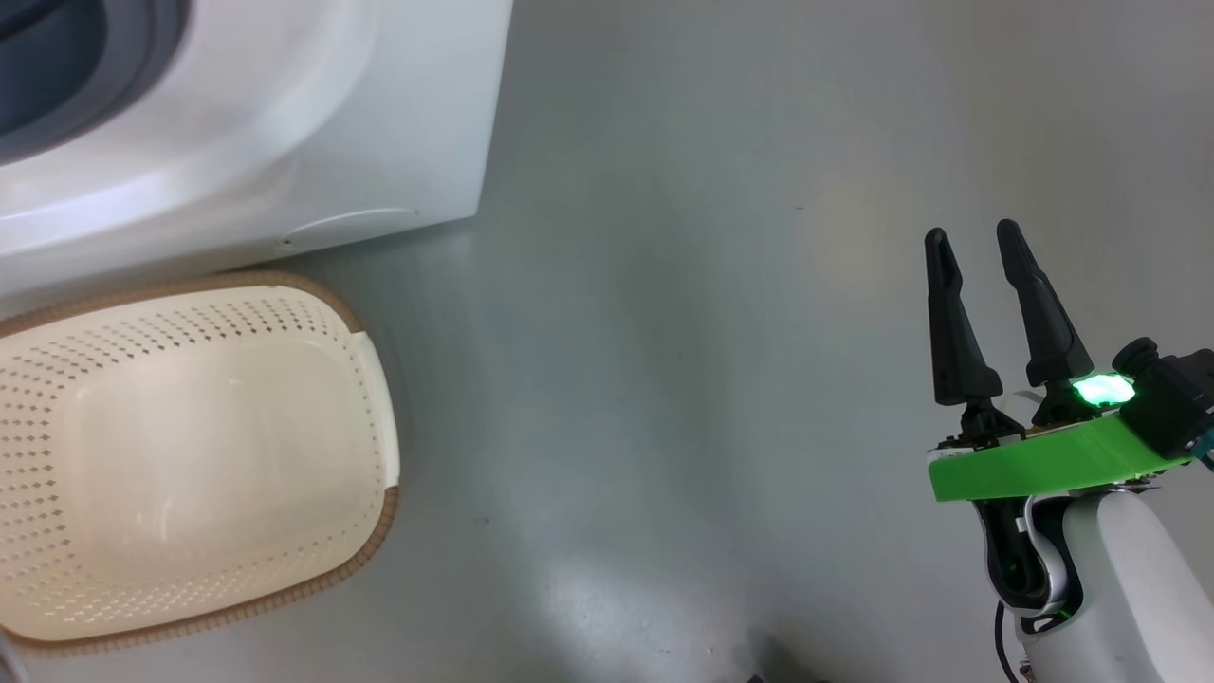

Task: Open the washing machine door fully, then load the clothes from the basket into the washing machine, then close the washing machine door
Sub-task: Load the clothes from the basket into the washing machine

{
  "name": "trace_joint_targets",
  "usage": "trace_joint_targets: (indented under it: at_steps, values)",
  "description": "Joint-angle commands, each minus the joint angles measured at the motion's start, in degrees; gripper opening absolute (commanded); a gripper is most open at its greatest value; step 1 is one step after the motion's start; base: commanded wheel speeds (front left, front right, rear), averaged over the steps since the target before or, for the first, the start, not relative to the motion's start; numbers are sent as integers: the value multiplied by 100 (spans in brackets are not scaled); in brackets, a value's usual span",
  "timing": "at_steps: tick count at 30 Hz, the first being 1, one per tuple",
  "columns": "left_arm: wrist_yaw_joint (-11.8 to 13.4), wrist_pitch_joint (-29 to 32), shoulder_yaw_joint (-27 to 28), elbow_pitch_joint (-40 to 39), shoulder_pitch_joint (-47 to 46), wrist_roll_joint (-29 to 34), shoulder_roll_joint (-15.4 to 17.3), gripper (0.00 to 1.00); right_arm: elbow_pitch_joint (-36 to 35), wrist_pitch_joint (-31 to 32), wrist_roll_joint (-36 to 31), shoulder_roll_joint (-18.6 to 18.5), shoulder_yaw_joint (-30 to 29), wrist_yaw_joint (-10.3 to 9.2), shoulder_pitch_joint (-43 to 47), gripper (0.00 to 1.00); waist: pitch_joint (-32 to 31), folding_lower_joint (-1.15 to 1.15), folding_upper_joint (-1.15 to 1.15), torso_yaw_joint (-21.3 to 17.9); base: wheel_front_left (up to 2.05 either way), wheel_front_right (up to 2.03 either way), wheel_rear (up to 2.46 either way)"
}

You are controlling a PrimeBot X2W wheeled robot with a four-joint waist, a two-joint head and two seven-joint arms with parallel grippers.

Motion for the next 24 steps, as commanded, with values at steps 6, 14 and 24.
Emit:
trace_joint_targets:
  at_steps: [6,14,24]
  values:
    - [14,-30,194,-143,436,-26,153,100,-125,-28,-7,-142,148,42,42,100,-190,0,0,99,0,0,0]
    - [-30,-30,463,-506,1266,-138,-221,100,-117,-28,-38,-335,146,42,72,100,-578,0,0,300,0,0,0]
    - [-85,-30,767,-1264,2591,-268,-835,100,-47,-28,-72,-551,123,42,291,100,-1202,0,0,663,0,0,0]
